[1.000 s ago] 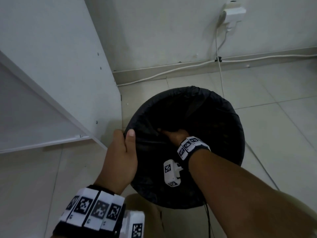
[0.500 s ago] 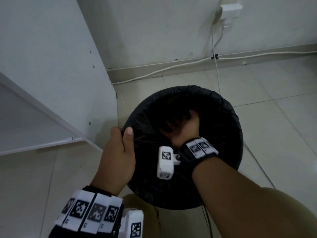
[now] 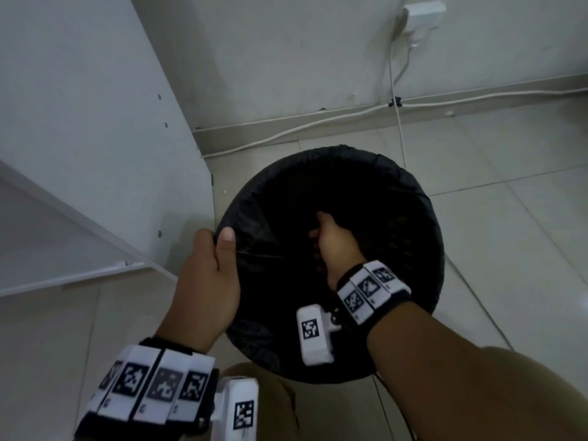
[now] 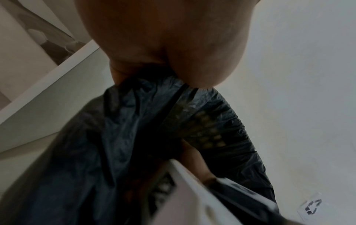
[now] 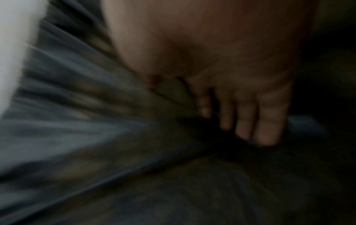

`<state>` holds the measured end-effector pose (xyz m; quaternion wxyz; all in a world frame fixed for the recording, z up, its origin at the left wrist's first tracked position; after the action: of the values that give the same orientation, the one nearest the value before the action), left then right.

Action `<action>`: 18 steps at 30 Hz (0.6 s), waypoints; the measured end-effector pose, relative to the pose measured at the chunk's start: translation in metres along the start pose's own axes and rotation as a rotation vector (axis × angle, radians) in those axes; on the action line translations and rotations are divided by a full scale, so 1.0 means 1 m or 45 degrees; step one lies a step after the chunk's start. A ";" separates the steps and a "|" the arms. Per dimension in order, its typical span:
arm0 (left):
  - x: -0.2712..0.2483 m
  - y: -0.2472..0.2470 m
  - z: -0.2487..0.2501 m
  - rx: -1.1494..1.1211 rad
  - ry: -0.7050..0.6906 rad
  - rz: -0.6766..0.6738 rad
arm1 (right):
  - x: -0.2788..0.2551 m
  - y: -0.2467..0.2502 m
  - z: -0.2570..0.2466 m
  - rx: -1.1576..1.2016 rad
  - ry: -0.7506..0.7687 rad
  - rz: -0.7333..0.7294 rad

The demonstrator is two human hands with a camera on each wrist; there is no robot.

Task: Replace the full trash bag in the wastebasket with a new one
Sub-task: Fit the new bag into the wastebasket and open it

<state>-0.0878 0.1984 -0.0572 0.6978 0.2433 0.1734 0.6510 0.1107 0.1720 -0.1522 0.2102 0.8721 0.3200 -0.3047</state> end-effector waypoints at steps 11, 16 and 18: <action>-0.014 -0.001 0.006 0.006 -0.054 -0.010 | -0.015 -0.051 0.013 -0.043 0.011 -0.286; -0.004 0.000 0.004 0.004 -0.034 0.003 | -0.007 -0.017 -0.004 -0.729 0.719 -0.057; -0.005 -0.001 0.004 -0.016 -0.024 -0.005 | 0.006 -0.001 -0.005 -0.993 0.914 0.157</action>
<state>-0.0853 0.1934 -0.0552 0.7023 0.2447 0.1630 0.6484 0.1154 0.1780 -0.1531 0.4137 0.7958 0.4093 0.1674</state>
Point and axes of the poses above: each hand's wrist, its own x-axis towards the middle knuckle, its own y-axis out of the back of the hand, z = x × y, the point moved 5 cm from there along x, towards the middle knuckle, and after that the axes turned 11 degrees about z, right-handed, at the moved point
